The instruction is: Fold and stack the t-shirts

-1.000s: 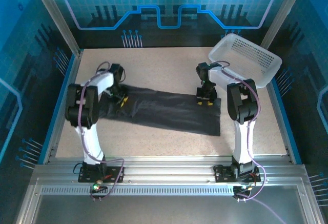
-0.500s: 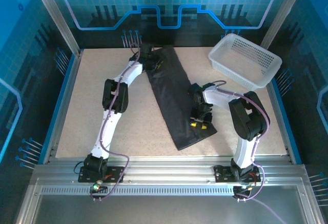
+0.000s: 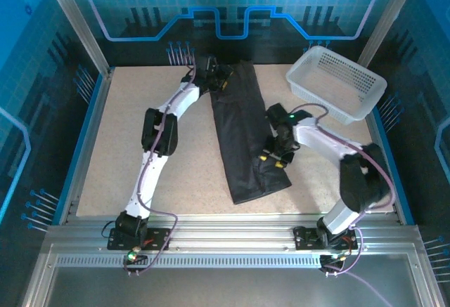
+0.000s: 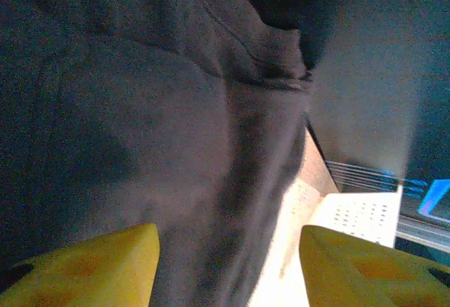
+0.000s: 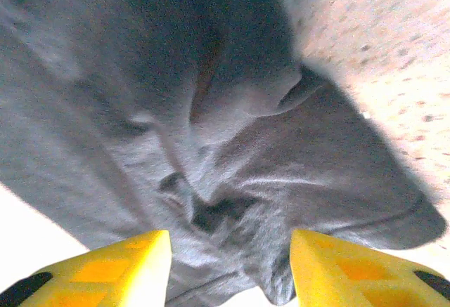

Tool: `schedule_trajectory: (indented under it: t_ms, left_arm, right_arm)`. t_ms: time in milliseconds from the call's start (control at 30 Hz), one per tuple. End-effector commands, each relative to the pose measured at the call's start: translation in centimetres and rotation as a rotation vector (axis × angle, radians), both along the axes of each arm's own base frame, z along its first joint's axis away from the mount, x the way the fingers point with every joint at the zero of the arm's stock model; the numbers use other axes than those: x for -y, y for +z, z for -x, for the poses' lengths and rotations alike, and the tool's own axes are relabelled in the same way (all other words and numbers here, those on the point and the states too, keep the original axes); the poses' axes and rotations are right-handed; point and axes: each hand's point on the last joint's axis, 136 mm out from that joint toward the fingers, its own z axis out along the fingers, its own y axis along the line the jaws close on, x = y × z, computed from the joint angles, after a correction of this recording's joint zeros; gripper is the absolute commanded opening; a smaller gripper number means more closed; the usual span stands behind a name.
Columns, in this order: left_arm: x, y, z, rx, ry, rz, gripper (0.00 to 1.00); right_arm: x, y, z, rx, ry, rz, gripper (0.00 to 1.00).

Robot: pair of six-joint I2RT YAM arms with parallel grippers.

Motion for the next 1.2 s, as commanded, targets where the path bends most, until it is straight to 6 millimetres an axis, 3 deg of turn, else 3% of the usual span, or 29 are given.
schedule_trajectory:
  t_ms: [0,133,300,367,433,500,567,733,900,1033,1167]
  left_arm:
    - [1.7,10.8,5.1,0.107,-0.089,-0.026,0.55]
    - [2.6,6.8,15.2,-0.102,-0.207,-0.044,0.51]
    - [3.2,0.3,31.8,-0.43,-0.451,-0.088,0.46]
    - [3.0,-2.0,37.6,-0.544,-0.52,-0.081,0.46]
    - [2.9,-3.6,42.1,-0.614,-0.574,-0.097,0.46]
    - [3.3,-4.5,45.2,-0.645,-0.614,-0.106,0.47]
    - [4.1,-5.0,47.0,-0.658,-0.642,-0.099,0.49]
    - [6.1,-6.5,49.2,-0.691,-0.689,-0.106,0.49]
    - [7.1,-7.5,49.7,-0.699,-0.692,-0.103,0.45]
    - [7.5,-8.6,50.3,-0.737,-0.714,-0.13,0.37]
    - [6.6,-9.6,50.1,-0.75,-0.696,-0.192,0.21]
  right_arm:
    - [2.8,0.5,1.4,0.001,-0.025,-0.011,0.49]
    - [4.6,-0.6,2.1,0.009,0.058,-0.021,0.47]
    - [4.6,-2.8,2.9,-0.067,0.223,-0.029,0.47]
    - [4.5,-3.8,3.4,-0.111,0.284,0.002,0.47]
    - [4.5,-4.9,4.0,-0.153,0.329,0.033,0.47]
    - [4.8,-6.1,4.7,-0.199,0.354,0.07,0.46]
    - [5.3,-6.9,5.0,-0.217,0.371,0.111,0.45]
    - [4.7,-7.9,4.9,-0.21,0.392,0.112,0.37]
    - [4.0,-8.0,6.1,-0.227,0.374,0.092,0.25]
    - [3.6,-7.3,7.0,-0.21,0.353,0.082,0.19]
    - [3.0,-6.7,7.6,-0.199,0.339,0.059,0.13]
